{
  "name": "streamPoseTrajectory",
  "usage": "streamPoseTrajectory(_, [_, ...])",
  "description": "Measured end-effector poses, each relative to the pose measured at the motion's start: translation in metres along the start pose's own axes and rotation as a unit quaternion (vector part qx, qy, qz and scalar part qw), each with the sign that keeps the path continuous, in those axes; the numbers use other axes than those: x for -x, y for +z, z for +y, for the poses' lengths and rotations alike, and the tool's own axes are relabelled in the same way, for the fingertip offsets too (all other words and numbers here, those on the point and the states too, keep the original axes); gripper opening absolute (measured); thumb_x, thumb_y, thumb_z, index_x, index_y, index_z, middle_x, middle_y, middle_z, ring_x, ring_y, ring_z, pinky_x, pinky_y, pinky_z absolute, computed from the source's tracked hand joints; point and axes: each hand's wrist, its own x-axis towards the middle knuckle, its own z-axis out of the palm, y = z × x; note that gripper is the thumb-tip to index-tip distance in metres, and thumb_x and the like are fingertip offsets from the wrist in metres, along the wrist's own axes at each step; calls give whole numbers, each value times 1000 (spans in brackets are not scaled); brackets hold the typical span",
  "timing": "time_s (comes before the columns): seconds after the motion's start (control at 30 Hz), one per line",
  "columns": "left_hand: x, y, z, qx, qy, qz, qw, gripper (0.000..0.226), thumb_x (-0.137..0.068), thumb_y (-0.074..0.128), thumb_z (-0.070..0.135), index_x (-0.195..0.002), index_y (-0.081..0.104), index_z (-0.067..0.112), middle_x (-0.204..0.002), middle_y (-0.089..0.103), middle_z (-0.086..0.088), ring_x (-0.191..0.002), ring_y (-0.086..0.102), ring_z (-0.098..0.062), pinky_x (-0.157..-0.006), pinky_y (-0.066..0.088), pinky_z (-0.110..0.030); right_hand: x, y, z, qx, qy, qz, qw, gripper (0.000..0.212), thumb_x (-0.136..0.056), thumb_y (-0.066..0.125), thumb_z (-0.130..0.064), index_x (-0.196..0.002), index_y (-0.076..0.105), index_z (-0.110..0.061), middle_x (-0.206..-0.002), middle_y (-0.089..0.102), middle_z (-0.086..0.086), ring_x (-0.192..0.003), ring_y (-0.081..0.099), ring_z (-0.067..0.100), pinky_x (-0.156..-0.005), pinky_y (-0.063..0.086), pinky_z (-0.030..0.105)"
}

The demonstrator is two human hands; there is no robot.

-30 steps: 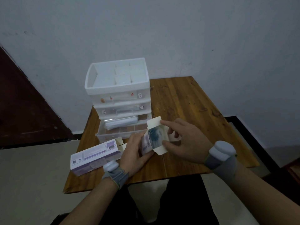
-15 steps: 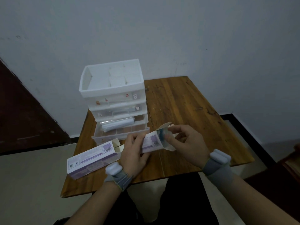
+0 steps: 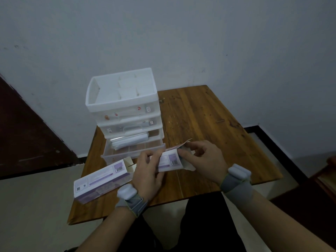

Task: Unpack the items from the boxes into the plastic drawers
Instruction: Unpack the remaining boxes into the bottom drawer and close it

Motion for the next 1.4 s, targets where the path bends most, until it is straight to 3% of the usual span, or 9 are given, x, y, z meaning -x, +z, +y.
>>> streamPoseTrajectory(0.2, [-1, -1, -2, -12, 8, -5, 1000, 65, -77, 77, 24, -133, 45, 30, -115, 48, -7, -100, 42, -13, -72, 39, -23, -4, 0, 4, 53, -6, -22, 998, 53, -71, 71, -59, -110, 67, -24, -100, 62, -6, -79, 59, 7, -61, 47, 17])
streamPoseTrajectory(0.33, [-1, -3, -4, -9, -1, -2, 1000, 65, -77, 77, 25, -132, 44, 31, -115, 47, -5, -101, 36, -9, -71, 35, -19, -5, 0, 6, 66, -41, -46, 996, 55, -66, 75, -56, -112, 63, -28, -101, 58, -7, -77, 58, 6, -60, 46, 17])
streamPoseTrajectory(0.47, [-3, -4, -4, -23, 2, -1, 1000, 67, -76, 78, 25, -132, 43, 31, -114, 46, -5, -100, 36, -9, -71, 39, -25, -7, -1, 10, 71, -55, -51, 995, 56, -65, 76, -55, -112, 62, -28, -102, 57, -7, -78, 58, 7, -64, 53, 22])
streamPoseTrajectory(0.8, [-6, -8, -5, -43, -5, -11, 999, 63, -78, 74, 27, -135, 47, 29, -115, 49, -6, -101, 44, -17, -75, 37, -25, -11, 3, 12, 71, -59, -72, 993, 65, -67, 65, -64, -120, 62, -27, -105, 59, -6, -78, 58, 6, -64, 49, 19])
streamPoseTrajectory(1.03, [-6, -8, -8, -61, -1, -12, 998, 68, -76, 77, 28, -135, 44, 32, -115, 47, -5, -100, 43, -16, -74, 37, -26, -16, 2, 10, 108, -46, -77, 990, 54, -69, 75, -56, -113, 62, -29, -97, 53, -7, -79, 52, 6, -63, 42, 17])
streamPoseTrajectory(1.13, [-5, -9, -7, -56, -8, -9, 998, 67, -75, 77, 27, -134, 45, 30, -115, 49, -6, -100, 44, -17, -72, 36, -26, -18, -2, 8, 45, -36, -132, 990, 46, -76, 75, -43, -116, 63, -25, -95, 58, -9, -85, 55, 11, -66, 46, 18])
streamPoseTrajectory(1.23, [-4, -9, -8, -57, -2, -4, 998, 69, -74, 78, 24, -134, 44, 30, -114, 50, -7, -99, 46, -20, -71, 36, -26, -18, -5, 6, -77, 33, -179, 980, 36, -84, 68, -34, -117, 66, -20, -105, 66, 1, -96, 62, 19, -82, 57, 35])
streamPoseTrajectory(1.4, [-4, -8, -7, -62, -1, 19, 998, 68, -71, 78, 25, -131, 48, 29, -114, 46, -4, -98, 44, -17, -69, 35, -26, -14, 6, 5, -104, 57, -89, 989, 28, -91, 59, -40, -110, 71, -23, -102, 69, -6, -95, 62, 15, -78, 57, 34])
